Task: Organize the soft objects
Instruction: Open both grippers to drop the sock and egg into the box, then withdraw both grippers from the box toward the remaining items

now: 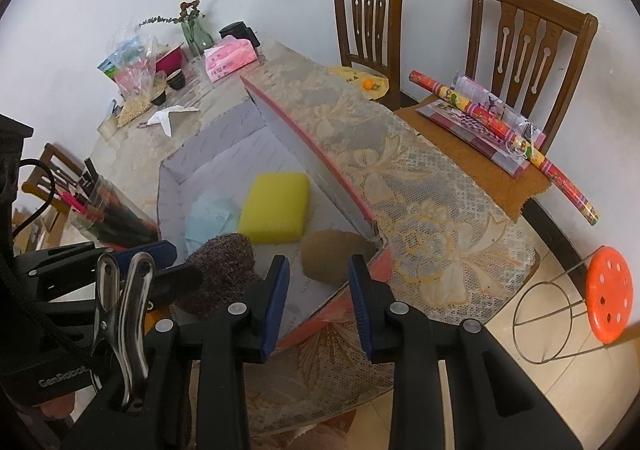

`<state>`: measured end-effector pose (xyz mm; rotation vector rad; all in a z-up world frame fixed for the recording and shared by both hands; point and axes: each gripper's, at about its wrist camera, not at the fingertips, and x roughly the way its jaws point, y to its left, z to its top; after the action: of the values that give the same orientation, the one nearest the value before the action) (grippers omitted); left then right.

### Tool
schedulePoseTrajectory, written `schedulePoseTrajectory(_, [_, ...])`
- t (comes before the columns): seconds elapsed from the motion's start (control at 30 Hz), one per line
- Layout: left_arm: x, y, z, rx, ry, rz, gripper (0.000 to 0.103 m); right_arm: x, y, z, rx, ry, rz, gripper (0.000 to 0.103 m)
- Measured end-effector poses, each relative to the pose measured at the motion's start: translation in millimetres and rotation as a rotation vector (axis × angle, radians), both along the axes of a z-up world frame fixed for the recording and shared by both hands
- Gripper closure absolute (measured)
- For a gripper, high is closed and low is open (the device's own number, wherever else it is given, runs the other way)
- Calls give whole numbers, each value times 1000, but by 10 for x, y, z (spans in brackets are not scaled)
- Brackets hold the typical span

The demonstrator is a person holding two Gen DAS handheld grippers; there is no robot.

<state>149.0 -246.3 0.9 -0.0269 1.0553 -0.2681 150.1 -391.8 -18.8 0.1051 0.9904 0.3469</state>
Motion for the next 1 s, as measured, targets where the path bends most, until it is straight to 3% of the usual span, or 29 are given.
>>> schedulePoseTrajectory(0.17, [-36,14,55,5,-8,11,67,-1,-5,5,-3,0,5,71])
schedulePoseTrajectory(0.3, [-77,40,90,8,-15,22,67,-21,-14,26,0,-3,4,63])
schedulePoseTrajectory(1.0, [-514,480,338,0,-68,27,67,-480,242,279,-25,-51,-52,62])
